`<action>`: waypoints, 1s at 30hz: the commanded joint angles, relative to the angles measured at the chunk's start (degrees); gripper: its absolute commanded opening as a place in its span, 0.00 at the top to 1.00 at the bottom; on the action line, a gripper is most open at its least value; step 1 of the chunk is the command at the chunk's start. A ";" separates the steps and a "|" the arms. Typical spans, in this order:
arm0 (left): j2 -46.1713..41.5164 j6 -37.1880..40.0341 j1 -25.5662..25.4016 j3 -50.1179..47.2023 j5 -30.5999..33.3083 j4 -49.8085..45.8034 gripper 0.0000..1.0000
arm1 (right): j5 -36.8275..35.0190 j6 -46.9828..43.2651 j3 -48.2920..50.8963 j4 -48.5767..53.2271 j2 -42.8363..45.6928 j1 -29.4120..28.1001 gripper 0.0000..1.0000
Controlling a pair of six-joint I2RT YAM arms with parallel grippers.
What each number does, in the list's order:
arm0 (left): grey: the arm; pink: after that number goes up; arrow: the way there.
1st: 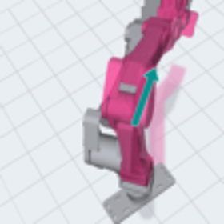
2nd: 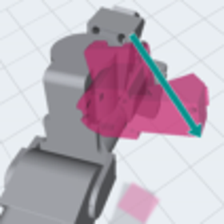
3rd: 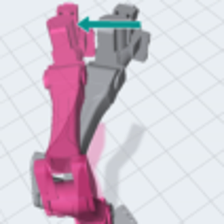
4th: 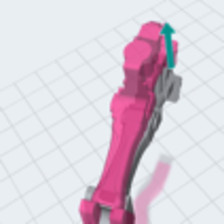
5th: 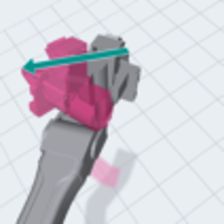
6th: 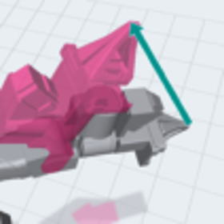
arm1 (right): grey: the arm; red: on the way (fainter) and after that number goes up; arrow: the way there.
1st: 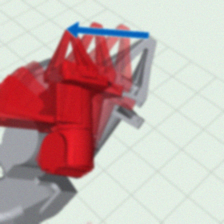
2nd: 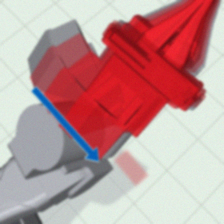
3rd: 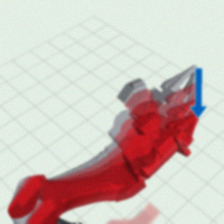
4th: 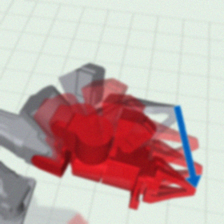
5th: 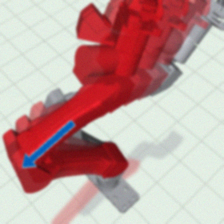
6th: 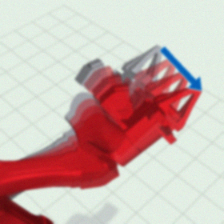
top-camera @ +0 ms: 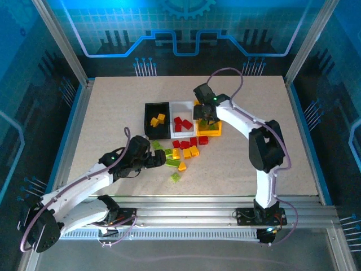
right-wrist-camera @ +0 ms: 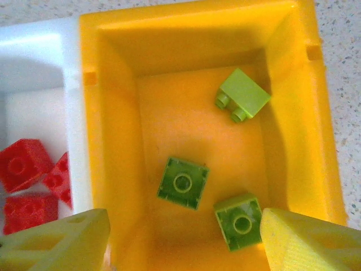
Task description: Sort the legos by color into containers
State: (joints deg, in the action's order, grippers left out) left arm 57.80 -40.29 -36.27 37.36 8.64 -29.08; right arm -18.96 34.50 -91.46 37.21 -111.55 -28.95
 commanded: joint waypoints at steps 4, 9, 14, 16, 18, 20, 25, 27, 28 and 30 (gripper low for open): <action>6.94 3.74 -6.18 3.87 0.86 1.04 0.05 | 1.07 1.18 10.64 -4.39 12.29 -2.90 0.29; 15.20 6.22 -10.88 8.08 3.26 1.04 0.11 | 1.65 2.44 19.72 -6.81 19.26 -4.26 0.29; 23.88 8.29 -15.17 13.66 6.18 1.85 0.20 | 1.40 3.81 26.32 -8.10 24.53 -4.36 0.29; 27.76 8.73 -15.75 16.19 6.22 1.85 0.25 | 1.12 4.36 28.39 -8.27 26.44 -4.34 0.29; 31.02 8.99 -16.14 18.54 6.73 1.16 0.26 | 0.99 4.51 29.91 -8.30 28.10 -4.26 0.29; 33.92 9.31 -16.37 20.42 7.26 0.63 0.27 | 0.86 4.55 31.17 -8.28 29.93 -3.97 0.29; 39.80 10.20 -17.29 24.09 8.40 -0.08 0.34 | 0.85 4.52 33.33 -8.13 33.30 -2.83 0.29; 41.69 10.37 -17.89 25.31 9.33 -0.66 0.37 | 1.02 4.43 33.92 -8.02 34.30 -2.30 0.29; 42.58 10.30 -18.25 25.74 9.92 -0.84 0.38 | 1.16 4.39 34.09 -7.94 34.74 -1.98 0.29; 44.15 10.12 -18.87 26.54 10.95 -1.19 0.43 | 1.20 4.26 34.45 -8.03 35.47 -1.58 0.28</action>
State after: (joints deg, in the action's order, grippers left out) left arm 100.18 -31.03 -54.15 61.80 16.80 -28.18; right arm -17.34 37.76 -58.00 29.76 -77.67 -31.42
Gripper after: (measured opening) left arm 0.578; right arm 0.714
